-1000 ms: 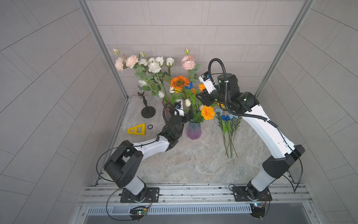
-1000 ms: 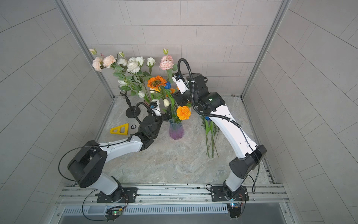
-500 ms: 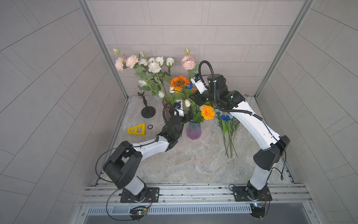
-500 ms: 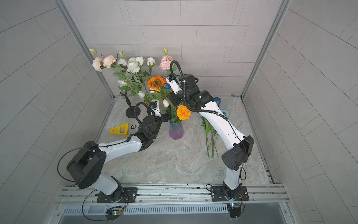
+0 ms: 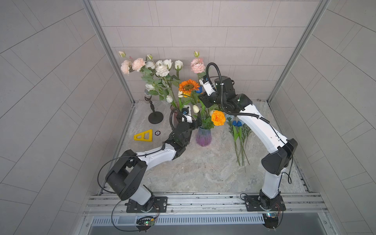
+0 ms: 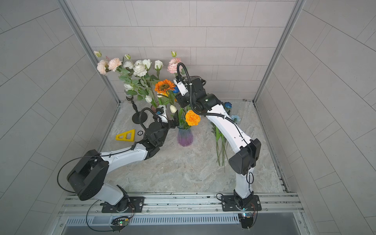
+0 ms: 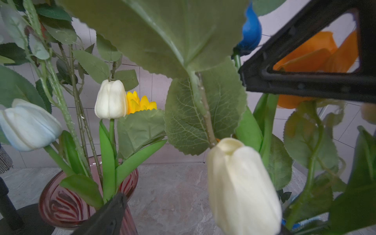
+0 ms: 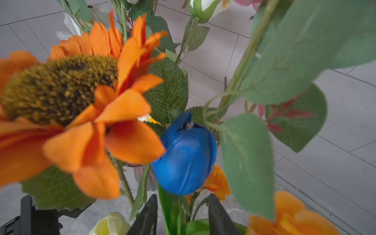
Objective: Pick out blue flowers from the vase
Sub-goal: Pick up the flower from the vase.
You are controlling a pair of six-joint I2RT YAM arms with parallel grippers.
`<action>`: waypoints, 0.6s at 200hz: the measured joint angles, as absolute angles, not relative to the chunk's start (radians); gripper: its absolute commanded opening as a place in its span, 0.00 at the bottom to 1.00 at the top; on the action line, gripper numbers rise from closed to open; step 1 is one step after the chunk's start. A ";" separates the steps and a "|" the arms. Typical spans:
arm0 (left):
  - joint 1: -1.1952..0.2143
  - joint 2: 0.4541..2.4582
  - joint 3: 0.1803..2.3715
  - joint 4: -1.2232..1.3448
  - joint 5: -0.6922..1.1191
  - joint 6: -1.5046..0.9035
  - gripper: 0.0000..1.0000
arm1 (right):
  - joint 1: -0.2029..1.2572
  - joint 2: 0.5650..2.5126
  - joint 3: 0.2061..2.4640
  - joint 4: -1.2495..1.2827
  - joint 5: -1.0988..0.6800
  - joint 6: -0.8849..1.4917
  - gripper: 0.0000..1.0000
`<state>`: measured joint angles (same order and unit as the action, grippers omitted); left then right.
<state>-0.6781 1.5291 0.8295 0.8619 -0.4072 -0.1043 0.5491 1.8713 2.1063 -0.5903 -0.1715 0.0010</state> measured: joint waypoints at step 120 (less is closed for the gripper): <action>-0.678 1.528 0.830 0.862 -0.400 -0.105 0.92 | 0.549 1.924 2.130 -0.571 -0.136 0.006 0.25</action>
